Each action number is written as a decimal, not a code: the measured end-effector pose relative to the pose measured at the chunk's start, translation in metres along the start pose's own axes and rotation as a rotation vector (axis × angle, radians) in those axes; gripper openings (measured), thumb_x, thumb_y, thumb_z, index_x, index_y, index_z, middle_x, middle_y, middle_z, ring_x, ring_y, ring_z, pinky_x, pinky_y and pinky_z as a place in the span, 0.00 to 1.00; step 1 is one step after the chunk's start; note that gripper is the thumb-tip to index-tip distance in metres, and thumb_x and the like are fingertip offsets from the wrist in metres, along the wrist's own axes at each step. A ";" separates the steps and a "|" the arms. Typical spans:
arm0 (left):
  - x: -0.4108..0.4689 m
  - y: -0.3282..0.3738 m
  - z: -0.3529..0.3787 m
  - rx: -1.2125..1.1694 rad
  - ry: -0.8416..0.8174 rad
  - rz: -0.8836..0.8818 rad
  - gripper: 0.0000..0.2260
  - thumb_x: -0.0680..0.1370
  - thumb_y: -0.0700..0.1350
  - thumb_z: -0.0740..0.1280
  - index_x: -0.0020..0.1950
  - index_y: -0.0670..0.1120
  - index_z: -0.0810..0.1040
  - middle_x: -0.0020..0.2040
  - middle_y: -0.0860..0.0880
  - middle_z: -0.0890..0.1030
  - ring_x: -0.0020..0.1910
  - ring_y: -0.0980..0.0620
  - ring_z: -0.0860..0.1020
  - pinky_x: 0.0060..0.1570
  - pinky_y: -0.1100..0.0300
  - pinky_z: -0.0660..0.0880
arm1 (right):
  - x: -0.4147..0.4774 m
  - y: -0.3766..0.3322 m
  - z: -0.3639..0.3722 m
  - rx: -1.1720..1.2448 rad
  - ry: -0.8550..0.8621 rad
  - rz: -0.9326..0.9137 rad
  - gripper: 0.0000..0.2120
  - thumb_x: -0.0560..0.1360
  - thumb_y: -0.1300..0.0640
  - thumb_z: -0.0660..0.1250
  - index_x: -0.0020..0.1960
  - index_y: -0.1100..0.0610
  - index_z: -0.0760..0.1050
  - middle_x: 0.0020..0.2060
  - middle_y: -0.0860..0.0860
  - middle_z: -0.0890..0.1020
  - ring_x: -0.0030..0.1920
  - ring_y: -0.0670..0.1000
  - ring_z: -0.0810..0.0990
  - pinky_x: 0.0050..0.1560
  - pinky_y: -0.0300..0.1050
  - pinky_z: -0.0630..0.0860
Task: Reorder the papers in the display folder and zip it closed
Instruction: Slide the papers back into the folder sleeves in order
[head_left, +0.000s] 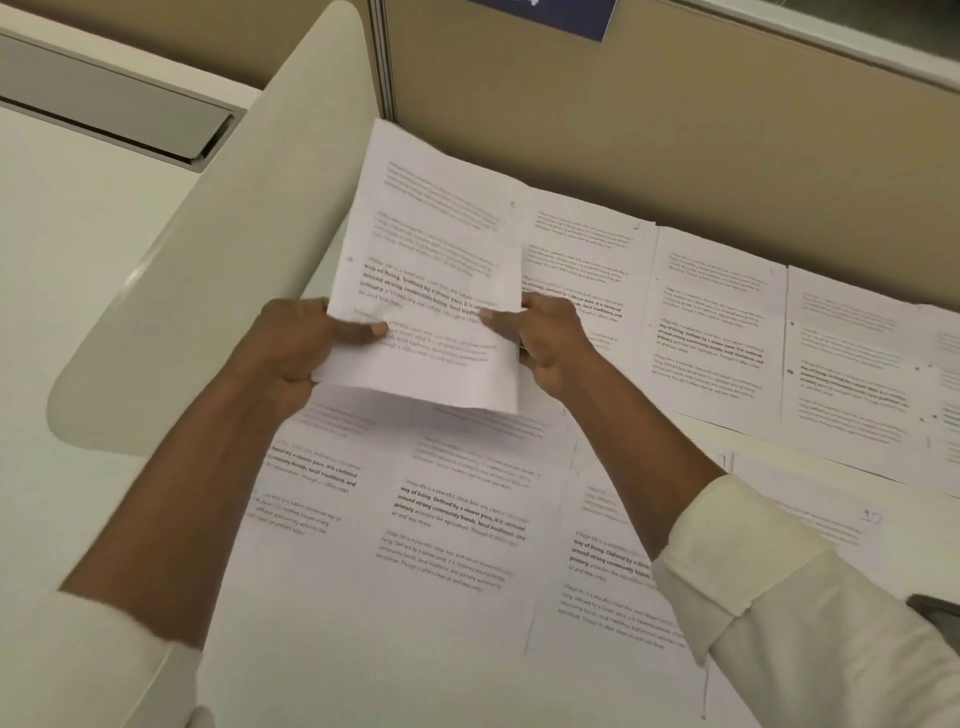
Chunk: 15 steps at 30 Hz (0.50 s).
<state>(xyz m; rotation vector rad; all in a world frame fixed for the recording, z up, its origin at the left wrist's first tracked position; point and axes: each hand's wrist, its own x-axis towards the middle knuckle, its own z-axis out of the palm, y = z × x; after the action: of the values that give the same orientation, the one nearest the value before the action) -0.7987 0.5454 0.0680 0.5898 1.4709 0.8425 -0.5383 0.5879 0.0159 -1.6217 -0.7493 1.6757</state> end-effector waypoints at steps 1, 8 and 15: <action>-0.010 -0.011 0.003 0.006 -0.042 -0.020 0.23 0.68 0.35 0.81 0.63 0.38 0.85 0.56 0.43 0.88 0.54 0.44 0.88 0.51 0.51 0.86 | -0.010 0.005 -0.007 -0.004 0.011 -0.017 0.20 0.70 0.66 0.82 0.60 0.61 0.83 0.51 0.53 0.89 0.52 0.53 0.89 0.60 0.57 0.83; -0.050 -0.074 0.028 0.003 -0.113 -0.119 0.15 0.74 0.41 0.79 0.60 0.39 0.85 0.53 0.45 0.89 0.49 0.46 0.89 0.39 0.57 0.85 | -0.102 0.054 -0.071 -0.162 0.030 -0.043 0.22 0.70 0.65 0.82 0.61 0.60 0.81 0.52 0.53 0.89 0.52 0.54 0.89 0.57 0.55 0.85; -0.076 -0.126 0.079 0.296 -0.185 -0.031 0.10 0.78 0.40 0.78 0.58 0.43 0.87 0.50 0.48 0.90 0.49 0.47 0.89 0.53 0.44 0.85 | -0.191 0.123 -0.143 -0.147 0.126 -0.002 0.18 0.72 0.61 0.81 0.61 0.58 0.82 0.52 0.53 0.89 0.54 0.55 0.88 0.55 0.51 0.82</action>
<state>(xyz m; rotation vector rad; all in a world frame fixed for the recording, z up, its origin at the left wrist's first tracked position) -0.6978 0.4223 0.0184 0.8402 1.4392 0.5328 -0.4068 0.3538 0.0260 -1.8086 -0.8270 1.5315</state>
